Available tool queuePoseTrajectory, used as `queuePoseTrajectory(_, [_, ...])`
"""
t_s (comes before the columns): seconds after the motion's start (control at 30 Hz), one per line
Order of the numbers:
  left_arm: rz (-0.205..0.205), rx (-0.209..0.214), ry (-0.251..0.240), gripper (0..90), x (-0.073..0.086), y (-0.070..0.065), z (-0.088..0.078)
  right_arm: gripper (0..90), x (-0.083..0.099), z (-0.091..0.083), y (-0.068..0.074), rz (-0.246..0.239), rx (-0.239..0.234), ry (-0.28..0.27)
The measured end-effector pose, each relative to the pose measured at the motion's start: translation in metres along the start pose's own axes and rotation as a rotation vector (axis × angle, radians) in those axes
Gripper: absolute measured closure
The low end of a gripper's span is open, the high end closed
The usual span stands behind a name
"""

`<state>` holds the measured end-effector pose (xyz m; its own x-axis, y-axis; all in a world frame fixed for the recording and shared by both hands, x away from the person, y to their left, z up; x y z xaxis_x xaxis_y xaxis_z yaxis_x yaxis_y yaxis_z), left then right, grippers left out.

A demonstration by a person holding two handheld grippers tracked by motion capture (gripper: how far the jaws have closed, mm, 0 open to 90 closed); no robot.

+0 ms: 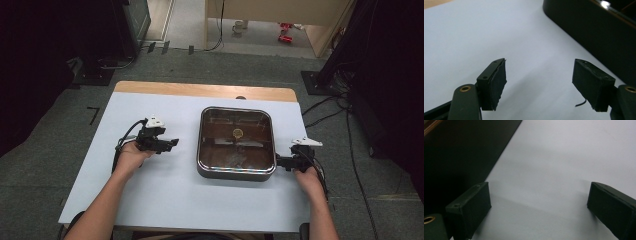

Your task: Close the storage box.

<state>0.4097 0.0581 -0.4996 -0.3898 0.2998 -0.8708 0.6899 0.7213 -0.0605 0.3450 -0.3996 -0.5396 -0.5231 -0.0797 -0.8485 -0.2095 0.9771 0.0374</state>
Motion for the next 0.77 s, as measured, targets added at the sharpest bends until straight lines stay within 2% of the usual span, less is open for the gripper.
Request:
queuePoseTrajectory(0.1, [0.016, -0.002, 0.002, 27.0, 0.005, 0.004, 0.001, 4.4, 0.0, 0.0, 0.0, 0.0, 0.0, 0.0])
queuePoseTrajectory(0.27, [0.001, -0.011, 0.025, 27.1, 0.014, 0.011, 0.005, 4.4, 0.0, 0.0, 0.0, 0.0, 0.0, 0.0])
queuePoseTrajectory(0.4, [-0.012, -0.027, 0.061, 27.1, 0.023, 0.019, 0.009, 4.4, 0.0, 0.0, 0.0, 0.0, 0.0, 0.0])
queuePoseTrajectory(0.5, [-0.022, -0.025, 0.05, 27.1, 0.023, 0.02, 0.01, 4.4, 0.0, 0.0, 0.0, 0.0, 0.0, 0.0])
queuePoseTrajectory(0.77, [-0.009, -0.024, 0.043, 25.3, 0.025, 0.019, 0.01, 4.4, 0.0, 0.0, 0.0, 0.0, 0.0, 0.0])
Point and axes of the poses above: each handheld gripper's, and its own axes: z roughly forward along the jaws, x roughly out of its underside, y roughly to its left, the point moved 5 cm from there along z, roughly forward along the jaws, and after that the axes turned 13 degrees about -y, right-handed, at the moved point
